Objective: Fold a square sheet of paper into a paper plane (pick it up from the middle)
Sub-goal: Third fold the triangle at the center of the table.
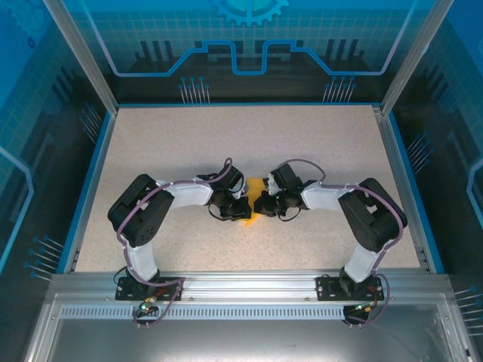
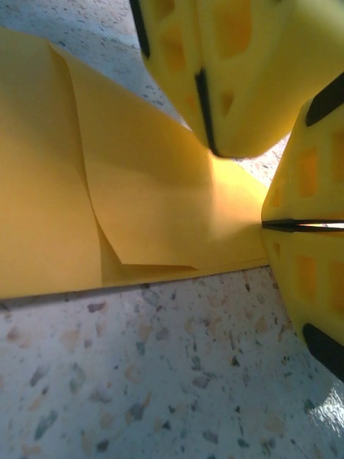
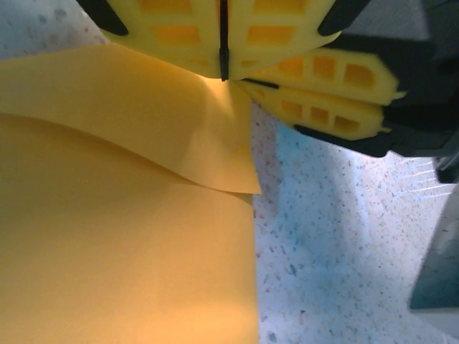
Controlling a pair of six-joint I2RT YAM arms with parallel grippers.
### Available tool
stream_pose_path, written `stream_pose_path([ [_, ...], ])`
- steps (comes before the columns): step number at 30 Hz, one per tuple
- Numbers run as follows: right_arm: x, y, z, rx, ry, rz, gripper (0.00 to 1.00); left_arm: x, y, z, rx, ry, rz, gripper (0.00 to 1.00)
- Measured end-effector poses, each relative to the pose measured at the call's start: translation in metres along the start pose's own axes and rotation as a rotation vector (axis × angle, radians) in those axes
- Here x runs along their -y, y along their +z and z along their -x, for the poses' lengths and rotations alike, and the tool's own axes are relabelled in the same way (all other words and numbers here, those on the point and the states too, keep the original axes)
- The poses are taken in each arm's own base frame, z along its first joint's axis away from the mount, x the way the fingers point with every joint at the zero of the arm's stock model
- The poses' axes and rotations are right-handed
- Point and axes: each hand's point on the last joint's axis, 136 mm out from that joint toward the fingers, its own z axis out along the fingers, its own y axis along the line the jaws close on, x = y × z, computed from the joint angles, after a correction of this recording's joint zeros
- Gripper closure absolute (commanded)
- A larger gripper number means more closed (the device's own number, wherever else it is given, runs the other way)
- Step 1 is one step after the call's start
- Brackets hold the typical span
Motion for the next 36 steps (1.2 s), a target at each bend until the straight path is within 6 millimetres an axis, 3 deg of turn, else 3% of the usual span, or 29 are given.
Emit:
stream_pose_path([
  [3, 0.009, 0.008, -0.005, -0.02, 0.021, -0.008, 0.92, -0.001, 0.0, 0.0, 0.001, 0.0, 0.003, 0.89],
  [12, 0.008, 0.007, -0.003, -0.009, 0.026, 0.03, 0.92, -0.002, -0.001, 0.0, 0.005, -0.002, 0.012, 0.9],
  [26, -0.002, 0.006, -0.017, -0.027, 0.013, 0.078, 0.92, -0.002, -0.001, 0.001, 0.007, -0.002, 0.014, 0.9],
  [36, 0.004, 0.011, -0.018, -0.038, 0.024, 0.056, 0.93, -0.002, -0.001, 0.001, 0.007, -0.002, 0.014, 0.9],
])
